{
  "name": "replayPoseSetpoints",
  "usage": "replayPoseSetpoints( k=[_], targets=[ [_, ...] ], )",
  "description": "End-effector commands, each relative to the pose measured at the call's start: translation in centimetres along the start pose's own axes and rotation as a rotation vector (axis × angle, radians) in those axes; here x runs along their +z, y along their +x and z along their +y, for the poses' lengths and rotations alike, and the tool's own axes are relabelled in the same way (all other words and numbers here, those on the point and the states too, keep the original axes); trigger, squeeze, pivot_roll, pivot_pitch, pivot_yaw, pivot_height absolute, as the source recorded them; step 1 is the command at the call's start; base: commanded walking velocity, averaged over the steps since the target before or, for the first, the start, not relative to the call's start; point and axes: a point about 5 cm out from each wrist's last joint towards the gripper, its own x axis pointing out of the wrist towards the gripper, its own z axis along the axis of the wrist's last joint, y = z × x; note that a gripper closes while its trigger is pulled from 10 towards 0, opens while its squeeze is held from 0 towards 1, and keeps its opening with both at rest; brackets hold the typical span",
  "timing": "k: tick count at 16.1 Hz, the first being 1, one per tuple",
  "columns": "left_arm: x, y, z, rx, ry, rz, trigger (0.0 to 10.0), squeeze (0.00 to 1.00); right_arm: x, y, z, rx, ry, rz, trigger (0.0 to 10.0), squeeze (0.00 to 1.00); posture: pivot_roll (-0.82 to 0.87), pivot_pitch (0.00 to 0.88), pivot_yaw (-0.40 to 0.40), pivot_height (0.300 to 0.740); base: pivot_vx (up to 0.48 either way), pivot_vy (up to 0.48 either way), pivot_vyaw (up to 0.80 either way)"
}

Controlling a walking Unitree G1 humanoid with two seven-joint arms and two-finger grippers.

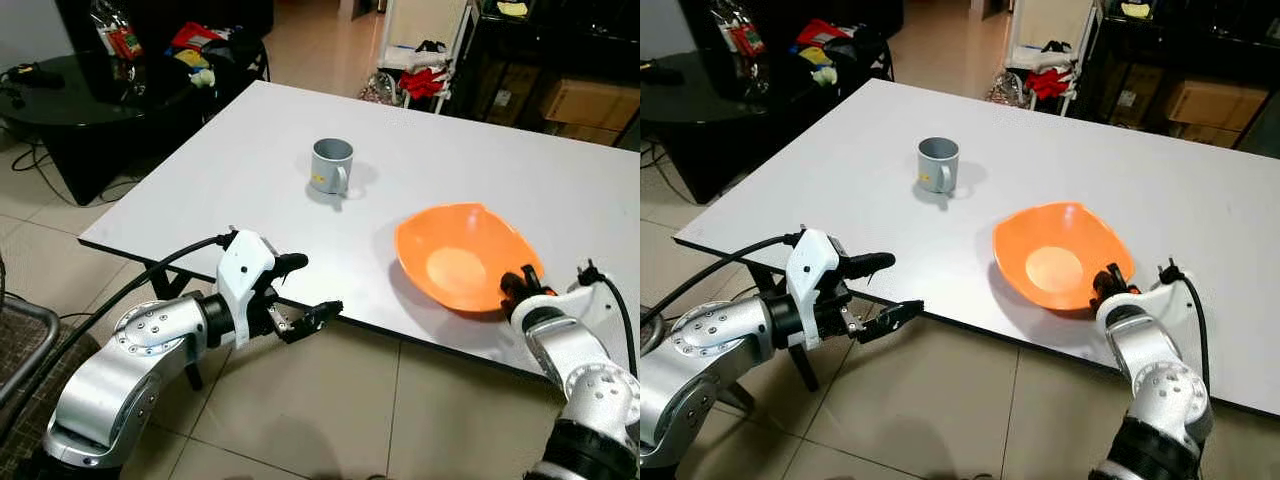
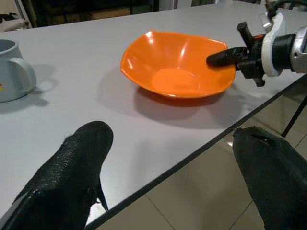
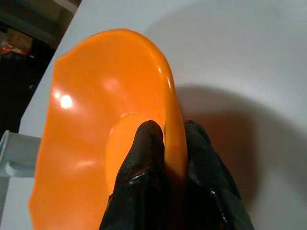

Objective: Setting the table

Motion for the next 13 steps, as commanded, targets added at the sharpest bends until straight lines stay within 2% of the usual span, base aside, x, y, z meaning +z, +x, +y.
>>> replayPoseSetpoints(
  k=[1,3,5,8,10,11,13],
  targets=[
    [0.7,-0.1,-0.1,-0.011,0.038,-0.005,10.0,0.0,-0.3,-0.4,-0.5,-0.035,0.014,0.015,10.0,1.0,0.04,0.0,-0.032,0.74,0.0,0.0,0.0],
    [0.7,-0.2,0.0,-0.013,0.037,-0.004,10.0,0.0,-0.3,-0.5,-0.4,-0.025,0.021,0.01,10.0,1.0,0.04,0.0,-0.032,0.74,0.0,0.0,0.0],
    [1.0,-0.3,0.1,-0.011,0.043,-0.013,10.0,0.0,-0.2,-1.1,0.2,-0.001,-0.012,0.009,10.0,1.0,0.04,0.0,-0.026,0.74,0.0,0.0,0.0],
    [1.1,-0.6,0.3,0.002,0.045,-0.023,10.0,0.0,0.4,-2.5,0.9,0.031,-0.049,-0.022,10.0,1.0,0.04,0.0,-0.036,0.74,0.0,0.0,0.0],
    [1.5,-0.8,0.5,0.015,0.032,-0.049,10.0,0.0,0.9,-4.0,1.3,0.044,-0.13,-0.047,10.0,1.0,0.03,0.0,-0.034,0.74,0.0,0.0,0.0],
    [1.7,-1.0,0.6,0.023,0.024,-0.066,10.0,0.0,1.1,-4.8,1.6,0.046,-0.203,-0.066,10.0,1.0,0.02,0.0,-0.034,0.74,0.0,0.0,0.0],
    [2.2,-1.5,1.0,0.062,0.001,-0.111,10.0,0.0,1.5,-6.5,3.6,0.142,-0.383,-0.17,10.0,1.0,0.02,0.0,-0.038,0.74,0.0,0.0,0.0]
  ],
)
